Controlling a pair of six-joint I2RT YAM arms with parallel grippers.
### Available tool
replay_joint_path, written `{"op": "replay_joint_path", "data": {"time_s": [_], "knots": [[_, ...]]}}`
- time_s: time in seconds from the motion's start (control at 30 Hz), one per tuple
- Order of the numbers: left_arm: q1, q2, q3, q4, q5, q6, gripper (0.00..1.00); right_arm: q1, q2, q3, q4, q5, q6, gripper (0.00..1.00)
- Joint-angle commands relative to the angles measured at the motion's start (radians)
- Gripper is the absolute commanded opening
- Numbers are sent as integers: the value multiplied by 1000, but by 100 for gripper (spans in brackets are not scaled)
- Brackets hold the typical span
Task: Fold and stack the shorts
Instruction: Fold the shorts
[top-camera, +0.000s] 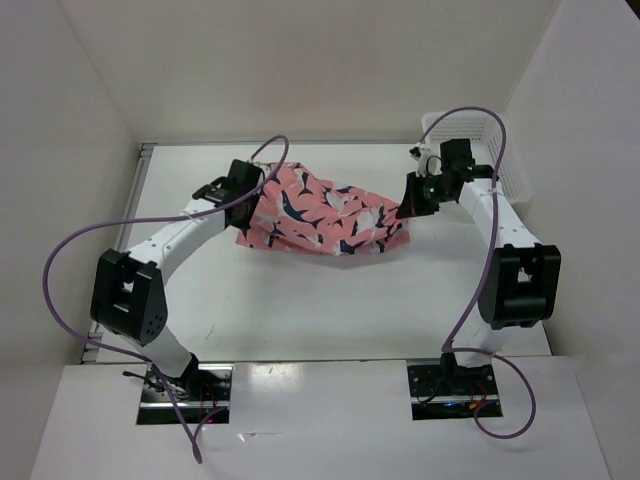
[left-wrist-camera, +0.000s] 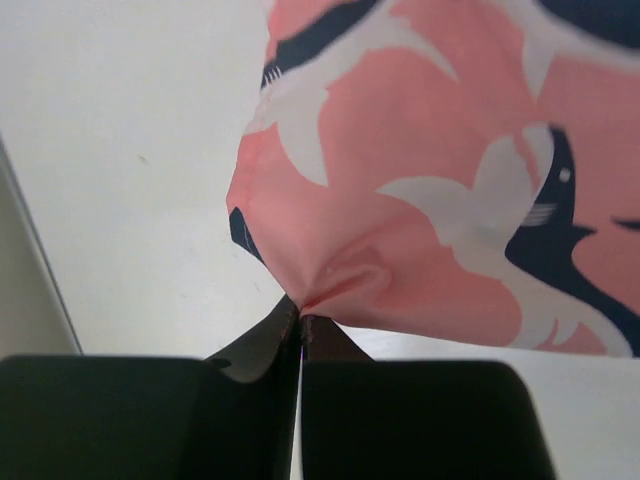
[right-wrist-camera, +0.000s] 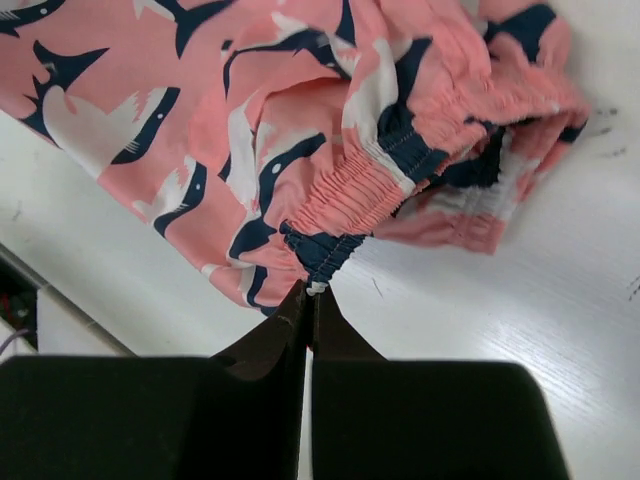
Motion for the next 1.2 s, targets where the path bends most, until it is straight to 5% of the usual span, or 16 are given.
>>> {"op": "replay_joint_path", "data": {"time_s": [0.0,0.2,0.33,0.47,0.53,0.6,0.7,0.9,0.97,1.1,1.17], "knots": [[15,-39,99,-31,-56,2,0,2,-18,68,-73,-94,-12,0],[98,60,303,27,-30,2,0,-7,126,284,101,-106,216,0],[171,330,663,38,13,2,0,-7,303,622,173,-1,328,0],[195,635,1212,-113,58,2,0,-7,498,830,173,73,319,0],[195,845,1665,-180,49,2,0,-7,531,898,173,98,307,0],[157,929,1866,-188,-13,2,0,-7,552,909,173,98,307,0],[168,886,1695,-177,31,2,0,-7,552,877,173,89,307,0],[225,906,1754,-235,53,2,0,-17,563,864,173,118,286,0],[225,906,1765,-347,192,2,1,-17,563,864,152,138,255,0],[215,955,1736,-641,340,2,2,-17,490,630,139,228,192,0],[236,1027,1840,-749,374,2,2,-17,444,498,139,250,180,0]]}}
